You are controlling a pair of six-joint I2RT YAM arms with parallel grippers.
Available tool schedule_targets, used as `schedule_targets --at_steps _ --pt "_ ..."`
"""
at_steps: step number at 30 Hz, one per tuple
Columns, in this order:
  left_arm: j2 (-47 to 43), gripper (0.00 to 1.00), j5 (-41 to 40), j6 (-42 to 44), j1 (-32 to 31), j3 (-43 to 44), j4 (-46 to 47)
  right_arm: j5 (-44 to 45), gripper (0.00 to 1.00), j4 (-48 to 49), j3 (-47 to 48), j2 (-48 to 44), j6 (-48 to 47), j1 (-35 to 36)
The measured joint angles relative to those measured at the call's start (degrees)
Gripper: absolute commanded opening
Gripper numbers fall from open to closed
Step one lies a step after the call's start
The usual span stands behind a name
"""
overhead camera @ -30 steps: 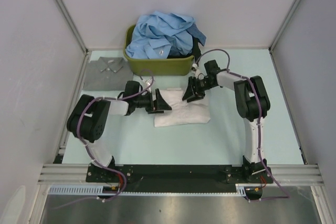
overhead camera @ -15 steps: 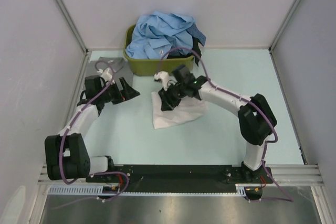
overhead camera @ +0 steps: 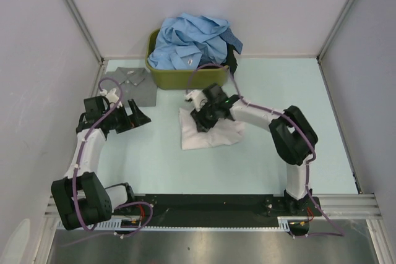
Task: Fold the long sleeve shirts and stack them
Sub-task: Fold the shirt
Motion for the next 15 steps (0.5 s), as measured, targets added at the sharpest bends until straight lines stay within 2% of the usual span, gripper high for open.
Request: schedule_targets --at_steps 7,12,15 --pt "-0.85 0.99 2.43 1.20 0.02 -0.04 0.11 -6.75 0.52 -3.56 -0.33 -2.84 0.17 -20.65" --pt "0.39 1.00 4.57 1.42 -0.66 -0.07 2.40 -13.38 0.49 -10.01 -0.44 -3.10 0.15 -28.65" --pt "0.96 0.99 4.70 2.51 -3.48 -0.04 3.58 -16.90 0.45 -11.98 -0.96 -3.85 0.52 -31.95"
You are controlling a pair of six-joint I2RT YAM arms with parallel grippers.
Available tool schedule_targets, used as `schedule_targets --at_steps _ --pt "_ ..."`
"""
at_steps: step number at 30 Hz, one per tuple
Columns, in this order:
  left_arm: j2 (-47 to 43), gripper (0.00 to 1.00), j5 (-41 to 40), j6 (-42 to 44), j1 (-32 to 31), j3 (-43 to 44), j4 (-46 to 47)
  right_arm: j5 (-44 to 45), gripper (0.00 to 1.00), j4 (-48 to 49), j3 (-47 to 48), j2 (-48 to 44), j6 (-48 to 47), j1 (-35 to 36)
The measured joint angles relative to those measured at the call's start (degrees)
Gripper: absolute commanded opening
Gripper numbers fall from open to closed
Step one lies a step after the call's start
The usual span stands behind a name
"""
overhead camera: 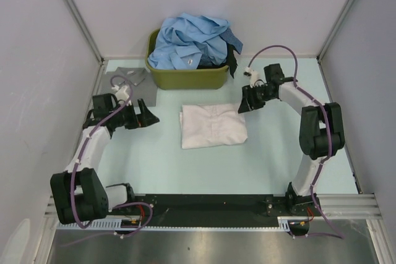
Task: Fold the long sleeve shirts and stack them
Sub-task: Fold the shirt
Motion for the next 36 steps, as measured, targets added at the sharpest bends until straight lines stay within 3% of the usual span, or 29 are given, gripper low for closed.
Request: schedule_targets --at_steps 5,10,13,19,23,26,31,36 --pt "2.84 0.99 0.24 1.57 -7.13 0.22 1.20 -4.39 0.42 -0.50 -2.58 -5.18 1.03 -1.09" --pt "6.14 0.99 0.20 1.75 -9.92 1.57 2.23 -4.50 0.40 0.96 -7.74 -11.37 1.31 7.43" --pt "7.34 0.99 0.13 1.79 -10.03 2.32 2.51 -3.04 0.40 1.31 -9.11 -9.29 1.25 9.79" --pt "7.74 0.99 -0.85 3.17 -10.03 2.75 2.47 2.93 0.42 0.70 -7.48 2.38 -1.05 4.83" --pt "6.82 0.99 -1.70 4.20 -9.88 2.75 1.92 6.32 0.48 -0.50 -5.09 0.17 -4.83 5.11" --pt "5.31 0.99 -1.51 4.13 -8.85 2.75 1.75 7.56 0.54 -1.25 -4.66 -4.76 -7.28 9.79" --pt "4.20 1.00 -1.20 3.26 -4.44 2.75 1.73 11.98 0.63 1.57 -4.68 -13.86 -9.97 26.84" --pt "4.13 1.00 -1.38 3.19 -2.08 2.75 0.70 15.63 0.63 6.29 -5.20 -10.88 -12.02 39.87"
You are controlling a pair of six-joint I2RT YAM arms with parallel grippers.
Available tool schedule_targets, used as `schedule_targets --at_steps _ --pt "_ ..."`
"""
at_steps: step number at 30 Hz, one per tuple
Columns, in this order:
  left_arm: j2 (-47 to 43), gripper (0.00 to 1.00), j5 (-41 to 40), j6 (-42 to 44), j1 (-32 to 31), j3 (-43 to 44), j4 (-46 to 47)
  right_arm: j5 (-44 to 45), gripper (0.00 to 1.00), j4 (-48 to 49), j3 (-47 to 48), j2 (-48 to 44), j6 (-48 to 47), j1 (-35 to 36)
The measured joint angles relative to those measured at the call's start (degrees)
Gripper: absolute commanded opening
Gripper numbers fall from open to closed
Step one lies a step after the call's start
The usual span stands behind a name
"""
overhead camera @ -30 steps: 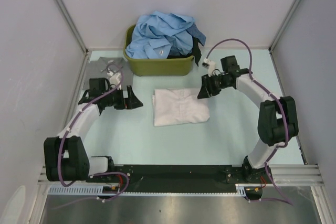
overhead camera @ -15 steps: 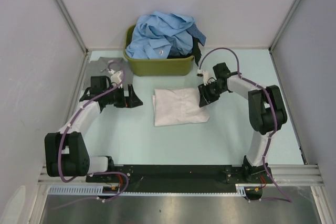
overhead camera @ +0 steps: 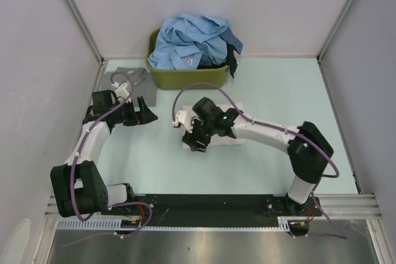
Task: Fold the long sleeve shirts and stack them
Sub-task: Fold the shirt
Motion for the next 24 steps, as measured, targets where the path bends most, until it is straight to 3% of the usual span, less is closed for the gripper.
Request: schedule_targets --at_steps 8,20,23,24 --pt "-1.99 0.99 0.17 1.05 4.26 -0.02 -3.15 5.35 0.59 5.38 0.31 13.88 1.05 5.11" --pt "-4.17 0.99 0.26 2.16 5.90 -1.07 -5.70 8.41 0.54 8.68 3.30 14.38 1.73 7.52" --pt "-4.22 0.99 0.22 2.54 5.99 -1.07 -5.84 8.61 0.45 9.62 3.56 14.80 1.09 7.19" --pt "-4.28 0.99 0.22 2.78 6.01 -1.05 -6.01 8.61 0.35 9.79 3.78 15.34 0.87 6.99"
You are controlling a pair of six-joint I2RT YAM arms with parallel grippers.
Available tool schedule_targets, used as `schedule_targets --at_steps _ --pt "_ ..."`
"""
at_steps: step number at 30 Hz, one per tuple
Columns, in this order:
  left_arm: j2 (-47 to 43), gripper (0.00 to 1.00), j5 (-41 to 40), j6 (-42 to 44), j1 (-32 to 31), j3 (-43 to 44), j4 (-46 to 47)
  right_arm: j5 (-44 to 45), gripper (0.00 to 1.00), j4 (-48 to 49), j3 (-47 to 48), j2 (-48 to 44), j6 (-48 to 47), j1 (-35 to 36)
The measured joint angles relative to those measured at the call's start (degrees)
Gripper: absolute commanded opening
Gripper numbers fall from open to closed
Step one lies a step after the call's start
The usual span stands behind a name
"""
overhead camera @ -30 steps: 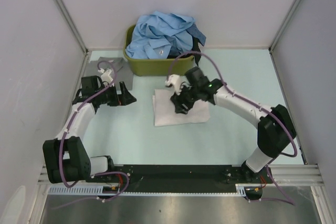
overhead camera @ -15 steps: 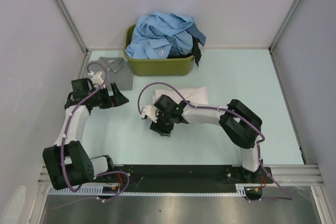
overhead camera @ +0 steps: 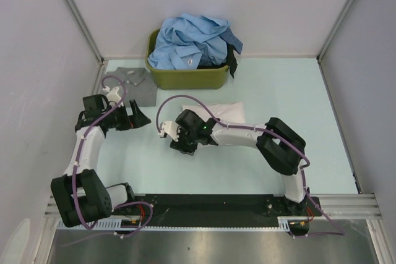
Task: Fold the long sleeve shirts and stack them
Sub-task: Fold the shirt
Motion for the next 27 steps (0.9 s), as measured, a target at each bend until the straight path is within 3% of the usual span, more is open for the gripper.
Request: schedule_targets --at_steps 2,3,10,16,17,20,23,27 --pt "-0.20 0.99 -0.07 0.50 0.17 0.00 -0.42 -0.09 0.17 0.39 0.20 1.55 -0.68 -0.52" --pt "-0.31 0.99 -0.13 0.87 0.31 0.00 -0.70 -0.17 0.00 0.33 0.17 2.56 -0.94 -0.96" --pt "-0.42 0.99 0.09 2.64 0.59 0.31 -1.33 -5.64 0.00 0.09 -2.47 0.96 -4.44 -2.54" --pt "-0.22 0.97 0.90 5.92 -2.25 0.81 -2.16 -15.67 0.01 -14.53 -19.50 -17.51 -19.23 -1.53" --pt "-0.02 0.96 0.94 6.32 -3.96 0.63 -1.99 -16.63 0.27 -16.81 -21.49 -19.87 -21.79 -1.46" --pt "1.09 0.96 1.55 6.21 -10.19 -0.94 -0.55 -18.14 0.70 -25.38 -27.67 -26.23 -30.29 -2.25" --pt "3.15 0.97 2.78 4.50 -17.27 -3.80 3.06 -18.82 0.77 -31.06 -28.87 -28.24 -32.81 -6.43" --pt "8.31 0.94 6.56 -1.36 -23.58 -7.02 9.86 -22.10 0.74 -34.36 -23.26 -28.65 -28.81 -17.03"
